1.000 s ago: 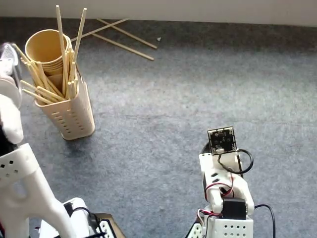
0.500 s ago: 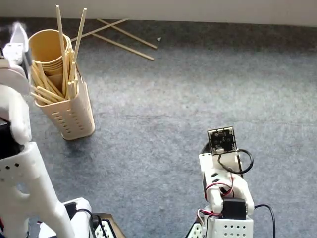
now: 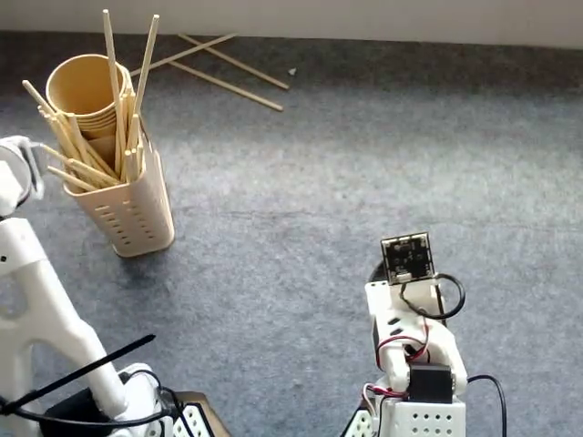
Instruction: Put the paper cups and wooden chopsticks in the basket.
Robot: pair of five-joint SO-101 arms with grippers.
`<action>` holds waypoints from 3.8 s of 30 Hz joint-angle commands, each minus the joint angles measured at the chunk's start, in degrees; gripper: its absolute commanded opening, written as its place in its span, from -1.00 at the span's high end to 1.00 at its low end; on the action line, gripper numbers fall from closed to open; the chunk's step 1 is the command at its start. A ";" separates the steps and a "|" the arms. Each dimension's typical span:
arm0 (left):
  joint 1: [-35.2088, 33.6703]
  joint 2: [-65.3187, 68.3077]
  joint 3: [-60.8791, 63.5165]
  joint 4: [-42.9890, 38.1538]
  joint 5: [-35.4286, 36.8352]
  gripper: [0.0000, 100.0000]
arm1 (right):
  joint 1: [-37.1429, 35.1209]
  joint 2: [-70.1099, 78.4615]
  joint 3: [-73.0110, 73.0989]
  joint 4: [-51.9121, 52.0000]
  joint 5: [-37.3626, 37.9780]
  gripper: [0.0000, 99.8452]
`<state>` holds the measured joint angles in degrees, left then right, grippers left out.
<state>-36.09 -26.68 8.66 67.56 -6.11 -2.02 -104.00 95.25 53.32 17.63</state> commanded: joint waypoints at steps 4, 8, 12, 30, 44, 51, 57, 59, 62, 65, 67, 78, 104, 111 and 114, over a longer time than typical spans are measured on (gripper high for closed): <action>1.54 -1.54 4.62 -4.22 -0.35 0.58 | -0.75 -0.92 6.90 -1.19 0.79 0.96; 3.03 -1.45 3.82 -4.13 -0.35 0.58 | -0.75 -0.92 6.90 -1.19 0.79 0.96; 3.30 -1.01 3.65 -4.22 -0.35 0.58 | -0.75 -0.92 6.90 -1.19 0.79 0.96; 2.95 4.79 11.21 -14.95 -0.35 0.58 | -0.84 -0.92 6.90 -1.27 0.88 0.96; 5.85 1.36 8.84 -4.48 -0.35 0.58 | -0.66 -0.92 6.64 -1.19 0.97 0.96; 5.93 1.63 8.92 -4.22 -0.18 0.58 | -0.66 -0.92 6.37 -1.19 0.97 0.96; 5.67 -1.63 4.53 -3.34 0.09 0.58 | -0.84 -0.92 6.73 -1.10 3.87 0.96; 5.05 -4.62 0.75 -0.26 0.09 0.58 | -0.84 -0.92 6.73 -1.10 3.87 0.96; 6.20 -8.48 -5.85 9.05 0.18 0.58 | -0.84 -0.92 6.73 -1.10 3.87 0.96; 10.59 -9.19 -11.82 21.98 0.18 0.58 | -0.84 -0.92 6.73 -1.10 3.87 0.96; 13.14 -9.19 -13.67 26.37 0.18 0.58 | -0.84 -0.92 6.73 -1.10 3.87 0.96; 13.67 -9.10 7.16 11.08 0.00 0.58 | -0.84 -0.92 6.81 -1.10 3.87 0.96; 2.59 -8.22 -1.19 9.58 2.64 0.58 | -0.84 -0.92 6.90 -1.10 3.87 0.96; 5.41 5.14 -1.54 8.18 2.64 0.58 | -0.84 -0.92 6.90 -1.10 3.87 0.96; 5.93 11.30 -1.54 5.36 2.64 0.58 | -0.84 -0.92 6.90 -1.10 3.87 0.96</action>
<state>-30.99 -19.74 8.40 74.86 -2.77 -2.29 -104.09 95.25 53.32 20.26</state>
